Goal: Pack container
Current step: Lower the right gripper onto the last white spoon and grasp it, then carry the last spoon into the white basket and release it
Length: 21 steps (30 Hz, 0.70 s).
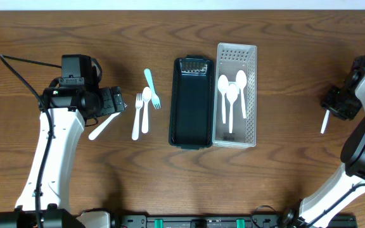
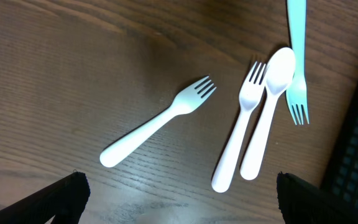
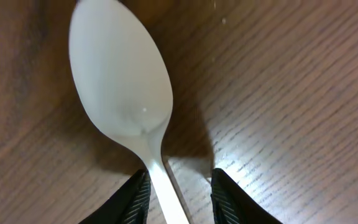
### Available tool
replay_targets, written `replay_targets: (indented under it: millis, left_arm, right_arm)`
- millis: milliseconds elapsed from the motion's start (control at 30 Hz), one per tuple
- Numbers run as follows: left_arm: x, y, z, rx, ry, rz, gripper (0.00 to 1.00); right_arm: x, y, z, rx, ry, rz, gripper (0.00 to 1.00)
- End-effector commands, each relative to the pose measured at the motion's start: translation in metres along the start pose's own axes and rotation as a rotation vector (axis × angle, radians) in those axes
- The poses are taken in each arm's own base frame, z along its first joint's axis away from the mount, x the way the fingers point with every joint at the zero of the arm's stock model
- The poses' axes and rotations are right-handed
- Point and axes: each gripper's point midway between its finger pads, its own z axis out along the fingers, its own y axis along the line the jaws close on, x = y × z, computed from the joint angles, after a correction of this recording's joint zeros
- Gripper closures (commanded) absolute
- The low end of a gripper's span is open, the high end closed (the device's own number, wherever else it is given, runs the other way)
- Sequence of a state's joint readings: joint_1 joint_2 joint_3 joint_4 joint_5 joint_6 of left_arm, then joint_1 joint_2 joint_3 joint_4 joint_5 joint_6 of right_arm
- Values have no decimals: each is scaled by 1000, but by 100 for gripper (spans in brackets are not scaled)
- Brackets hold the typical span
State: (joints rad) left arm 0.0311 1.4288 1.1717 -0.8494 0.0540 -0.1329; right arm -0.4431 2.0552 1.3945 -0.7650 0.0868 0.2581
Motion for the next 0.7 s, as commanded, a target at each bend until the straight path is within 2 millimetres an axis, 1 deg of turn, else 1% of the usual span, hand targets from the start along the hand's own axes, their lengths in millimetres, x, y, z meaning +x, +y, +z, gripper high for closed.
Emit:
replay_targets:
  millis: [0, 233, 333, 367, 433, 533, 600, 667]
  left_arm:
    - [-5, -1, -3, 7, -10, 5, 2]
    - [-5, -1, -3, 7, -10, 5, 2]
    - [-5, -1, -3, 7, -10, 5, 2]
    - [-5, -1, -3, 7, -10, 5, 2]
    - [-5, -1, -3, 7, -10, 5, 2]
    - [-5, -1, -3, 7, -10, 5, 2]
    - [-5, -1, -3, 7, -10, 5, 2]
    - [-5, -1, -3, 7, -10, 5, 2]
  right_arm:
    - [2, -5, 8, 15, 11, 2, 66]
    - [6, -5, 15, 17, 31, 0, 72]
    - [8, -1, 15, -7, 41, 0, 84]
    - [9, 2, 15, -27, 47, 1, 91]
    - [13, 14, 11, -96, 67, 2, 99]
    - [11, 34, -7, -215, 64, 0, 99]
    - [7, 53, -33, -312, 31, -15, 99]
    - [5, 72, -65, -405, -15, -43, 98]
